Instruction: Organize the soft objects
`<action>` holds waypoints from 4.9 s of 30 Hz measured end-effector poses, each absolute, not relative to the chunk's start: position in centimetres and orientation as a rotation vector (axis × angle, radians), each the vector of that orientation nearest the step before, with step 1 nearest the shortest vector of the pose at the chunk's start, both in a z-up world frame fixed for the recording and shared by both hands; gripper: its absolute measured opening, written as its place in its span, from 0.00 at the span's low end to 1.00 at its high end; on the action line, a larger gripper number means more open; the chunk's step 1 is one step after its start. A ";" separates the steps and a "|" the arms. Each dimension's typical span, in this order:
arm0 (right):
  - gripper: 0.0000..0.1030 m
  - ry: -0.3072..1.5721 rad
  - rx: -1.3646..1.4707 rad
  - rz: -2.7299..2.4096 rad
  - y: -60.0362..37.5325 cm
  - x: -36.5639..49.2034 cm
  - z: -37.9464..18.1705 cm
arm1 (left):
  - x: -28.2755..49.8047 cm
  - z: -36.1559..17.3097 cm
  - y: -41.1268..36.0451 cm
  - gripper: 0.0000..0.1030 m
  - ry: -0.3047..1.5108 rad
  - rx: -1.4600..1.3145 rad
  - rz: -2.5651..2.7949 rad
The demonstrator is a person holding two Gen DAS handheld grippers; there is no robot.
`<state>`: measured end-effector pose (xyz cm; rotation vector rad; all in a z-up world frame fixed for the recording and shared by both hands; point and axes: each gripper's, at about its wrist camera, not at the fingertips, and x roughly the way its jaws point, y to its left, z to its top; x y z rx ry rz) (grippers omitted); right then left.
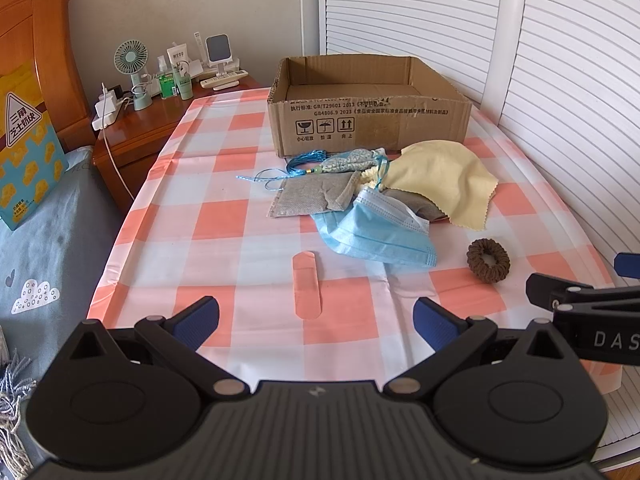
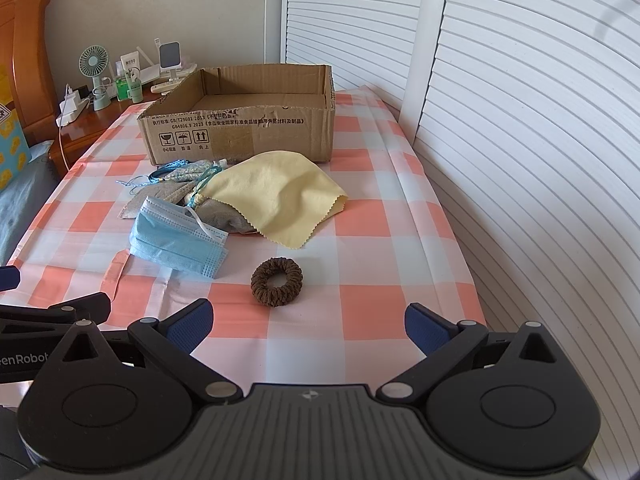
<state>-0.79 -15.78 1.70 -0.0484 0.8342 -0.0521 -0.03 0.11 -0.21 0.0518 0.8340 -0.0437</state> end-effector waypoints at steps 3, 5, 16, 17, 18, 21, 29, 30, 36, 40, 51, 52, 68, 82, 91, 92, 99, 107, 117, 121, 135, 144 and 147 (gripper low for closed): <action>1.00 0.834 -0.049 -0.052 -15.8 -0.8 1.7 | 0.0 -0.2 0.1 0.99 0.834 0.052 -0.044; 1.00 0.834 -0.049 -0.053 -15.8 -0.8 1.7 | 0.0 -0.2 0.1 0.99 0.834 0.052 -0.045; 1.00 0.834 -0.050 -0.052 -15.8 -0.8 1.7 | 0.0 -0.2 0.1 0.99 0.834 0.052 -0.044; 1.00 0.835 -0.049 -0.052 -15.8 -0.8 1.7 | 0.0 -0.2 0.2 0.99 0.834 0.052 -0.044; 1.00 0.835 -0.049 -0.053 -15.8 -0.8 1.7 | 0.0 -0.2 0.2 0.99 0.834 0.051 -0.045; 1.00 0.835 -0.050 -0.053 -15.7 -0.8 1.7 | 0.0 -0.2 0.1 0.99 0.834 0.052 -0.044; 1.00 0.836 -0.050 -0.053 -15.8 -0.7 1.7 | 0.1 0.0 0.4 0.99 0.838 0.045 -0.044; 1.00 0.835 -0.050 -0.053 -15.8 -0.7 1.7 | 0.1 0.0 0.4 0.99 0.838 0.045 -0.045; 1.00 0.834 -0.052 -0.052 -15.7 -0.6 1.6 | 0.3 0.0 0.5 0.99 0.839 0.046 -0.048; 1.00 0.834 -0.057 -0.046 -15.7 -0.4 1.7 | 0.7 0.0 0.5 0.99 0.842 0.047 -0.057; 1.00 0.801 -0.087 0.041 -15.7 0.9 1.5 | 1.7 -0.4 1.4 0.99 0.826 0.080 -0.128; 1.00 0.792 -0.092 0.054 -15.8 1.0 1.5 | 1.9 -0.5 1.6 0.99 0.826 0.085 -0.131; 1.00 0.864 -0.148 0.129 -16.0 5.1 -4.7 | 4.7 -3.5 3.7 0.99 0.895 0.064 -0.137; 1.00 0.834 -0.100 0.034 -19.3 5.3 -5.8 | 6.8 -6.2 3.3 0.99 0.915 0.031 -0.166; 1.00 0.829 -0.090 0.001 -18.9 5.0 -5.8 | 6.6 -6.5 4.3 1.00 0.881 0.054 -0.167; 1.00 0.825 -0.087 0.004 -19.0 5.0 -5.9 | 6.5 -6.5 4.6 1.00 0.880 0.055 -0.164; 1.00 0.819 -0.087 0.012 -19.1 4.7 -5.9 | 6.3 -6.7 7.4 1.00 0.868 0.031 -0.111; 1.00 0.813 -0.092 0.022 -18.9 4.5 -5.9 | 5.6 -6.3 4.8 0.90 0.799 0.154 -0.224; 1.00 0.799 -0.129 0.060 -18.4 4.5 -5.8 | 5.3 -5.9 3.8 0.38 0.776 0.126 -0.306; 1.00 0.784 -0.158 0.086 -17.9 4.5 -5.8 | 5.6 -5.9 3.6 0.27 0.781 0.117 -0.314; 0.75 0.761 -0.217 0.212 -17.2 4.5 -5.3 | 5.9 -5.8 3.2 0.21 0.776 0.128 -0.304; 0.43 0.752 -0.238 0.223 -17.1 5.1 -5.0 | 6.1 -5.8 2.9 0.17 0.784 0.138 -0.313; 0.40 0.750 -0.234 0.221 -17.2 5.2 -4.9 | 6.2 -5.7 2.9 0.16 0.790 0.131 -0.325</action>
